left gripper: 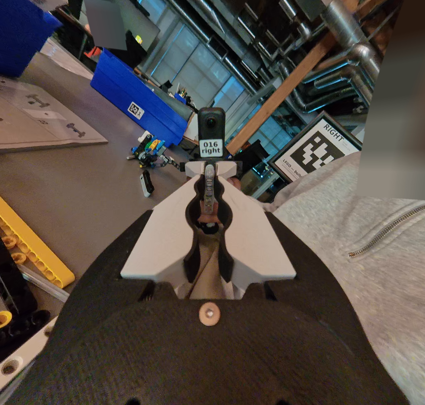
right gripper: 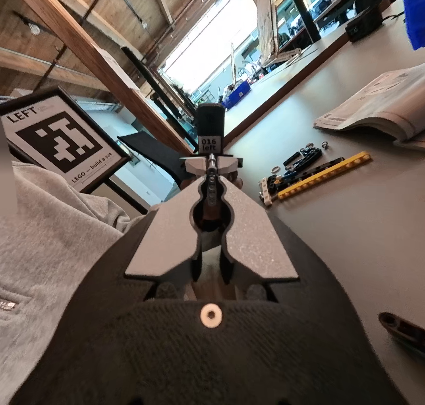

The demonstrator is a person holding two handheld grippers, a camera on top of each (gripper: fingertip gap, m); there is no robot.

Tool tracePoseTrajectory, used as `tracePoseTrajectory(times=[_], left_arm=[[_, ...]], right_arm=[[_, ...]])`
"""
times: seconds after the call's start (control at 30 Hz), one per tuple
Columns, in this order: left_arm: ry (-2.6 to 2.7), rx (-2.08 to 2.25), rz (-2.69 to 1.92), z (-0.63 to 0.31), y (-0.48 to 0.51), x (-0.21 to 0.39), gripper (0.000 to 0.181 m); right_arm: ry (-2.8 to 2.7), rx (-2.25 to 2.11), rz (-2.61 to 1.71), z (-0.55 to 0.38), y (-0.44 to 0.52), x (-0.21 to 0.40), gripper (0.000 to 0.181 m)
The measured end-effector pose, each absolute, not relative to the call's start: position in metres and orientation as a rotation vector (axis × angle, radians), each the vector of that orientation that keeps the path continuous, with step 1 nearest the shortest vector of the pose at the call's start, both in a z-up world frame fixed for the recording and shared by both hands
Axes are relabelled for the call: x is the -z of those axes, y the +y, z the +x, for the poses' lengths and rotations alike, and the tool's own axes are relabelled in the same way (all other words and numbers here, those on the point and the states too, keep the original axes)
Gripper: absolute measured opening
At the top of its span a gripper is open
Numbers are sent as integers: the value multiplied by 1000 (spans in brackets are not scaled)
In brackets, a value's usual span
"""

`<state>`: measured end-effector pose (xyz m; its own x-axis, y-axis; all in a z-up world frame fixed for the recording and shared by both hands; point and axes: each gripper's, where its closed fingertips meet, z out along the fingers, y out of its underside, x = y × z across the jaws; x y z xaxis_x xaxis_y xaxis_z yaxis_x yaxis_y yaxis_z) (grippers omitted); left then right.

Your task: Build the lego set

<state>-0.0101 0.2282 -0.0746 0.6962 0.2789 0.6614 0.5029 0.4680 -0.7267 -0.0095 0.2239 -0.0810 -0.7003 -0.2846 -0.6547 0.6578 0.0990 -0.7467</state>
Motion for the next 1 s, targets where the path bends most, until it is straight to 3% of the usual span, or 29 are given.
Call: tracePoseTrajectory(times=[1.0], left_arm=[[-895, 274, -1146, -11, 235, 90, 5]], right_arm=[[1824, 1594, 324, -12, 228, 98, 4]])
